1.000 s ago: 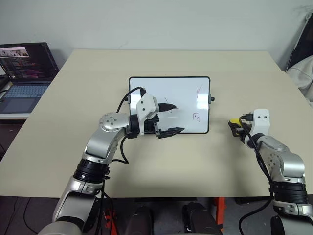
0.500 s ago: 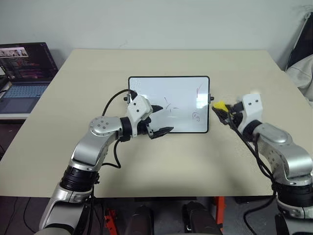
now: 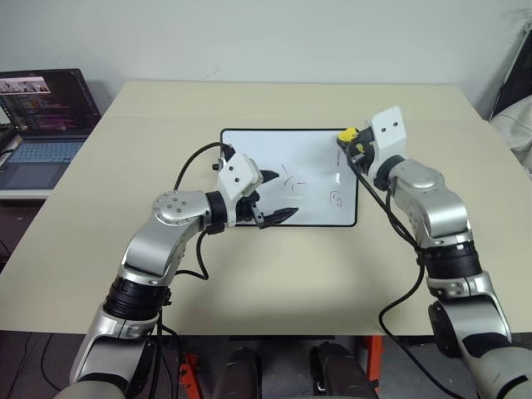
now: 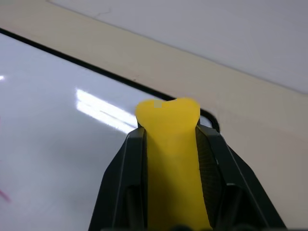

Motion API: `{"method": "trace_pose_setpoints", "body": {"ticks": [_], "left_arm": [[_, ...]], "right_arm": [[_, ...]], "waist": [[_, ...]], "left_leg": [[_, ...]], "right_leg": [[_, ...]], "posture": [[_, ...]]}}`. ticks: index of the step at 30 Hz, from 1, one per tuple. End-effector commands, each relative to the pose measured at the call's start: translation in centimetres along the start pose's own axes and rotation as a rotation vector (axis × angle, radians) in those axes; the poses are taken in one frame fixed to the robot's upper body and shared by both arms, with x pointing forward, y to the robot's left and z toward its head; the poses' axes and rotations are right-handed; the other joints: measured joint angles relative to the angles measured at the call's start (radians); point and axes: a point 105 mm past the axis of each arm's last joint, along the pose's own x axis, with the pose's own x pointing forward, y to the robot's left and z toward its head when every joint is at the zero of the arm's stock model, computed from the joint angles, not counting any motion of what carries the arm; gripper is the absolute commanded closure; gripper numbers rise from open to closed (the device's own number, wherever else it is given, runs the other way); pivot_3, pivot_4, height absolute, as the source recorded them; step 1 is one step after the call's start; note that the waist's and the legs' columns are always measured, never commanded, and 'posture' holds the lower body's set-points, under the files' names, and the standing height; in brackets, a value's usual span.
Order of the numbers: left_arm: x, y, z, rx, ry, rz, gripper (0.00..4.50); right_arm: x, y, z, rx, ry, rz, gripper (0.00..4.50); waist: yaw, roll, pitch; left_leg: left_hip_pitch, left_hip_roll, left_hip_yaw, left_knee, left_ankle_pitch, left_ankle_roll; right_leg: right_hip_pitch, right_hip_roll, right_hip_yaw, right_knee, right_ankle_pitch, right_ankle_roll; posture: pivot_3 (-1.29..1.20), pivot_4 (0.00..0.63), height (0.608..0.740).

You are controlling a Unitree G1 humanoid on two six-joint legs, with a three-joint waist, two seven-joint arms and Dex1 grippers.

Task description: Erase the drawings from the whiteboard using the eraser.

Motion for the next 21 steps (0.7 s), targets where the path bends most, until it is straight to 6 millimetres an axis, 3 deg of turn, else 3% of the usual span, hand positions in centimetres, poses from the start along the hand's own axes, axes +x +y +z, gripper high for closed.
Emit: {"method": "trace_pose_setpoints", "body": {"ticks": [1,8,15,18,21], "left_arm": [[-0.1,0.1,1.6,0.049,-0.040,0.015,0.00],[-0.3,0.0,1.7,0.053,-0.044,0.021,0.00],[-0.1,0.1,1.8,0.055,-0.047,0.021,0.00],[-0.1,0.1,1.6,0.052,-0.045,0.019,0.00],[-0.2,0.1,1.3,0.047,-0.034,0.020,0.00]], "right_arm": [[0.4,-1.1,0.4,-0.019,-0.019,-0.035,3.45],[-0.5,1.6,-3.9,-0.057,0.131,0.120,3.45],[-2.1,3.8,-6.4,-0.233,0.232,0.253,3.48],[-2.1,3.7,-5.8,-0.258,0.215,0.243,3.48],[-1.6,3.0,-3.3,-0.215,0.132,0.197,3.48]], "waist": [[0.000,0.000,0.000],[0.000,0.000,-0.001],[-0.010,0.000,-0.001],[-0.012,-0.001,-0.001],[-0.014,-0.001,-0.001]], "left_leg": [[0.000,0.000,0.000,0.000,0.000,0.000],[0.001,0.000,0.000,0.001,0.000,0.000],[0.010,0.000,0.002,0.001,0.000,0.000],[0.013,0.000,0.003,0.002,0.001,0.001],[0.014,0.000,0.003,0.002,0.003,0.002]], "right_leg": [[0.000,0.000,0.000,0.000,0.000,0.000],[0.001,0.000,0.000,0.001,0.000,0.000],[0.004,0.000,0.004,0.008,0.001,0.000],[0.006,0.001,0.004,0.010,0.000,0.000],[0.006,0.001,0.004,0.013,-0.001,0.002]], "posture": [[0.00,0.150,0.740],[0.00,0.150,0.740],[0.00,0.150,0.740],[0.00,0.150,0.740],[0.00,0.150,0.740]]}}
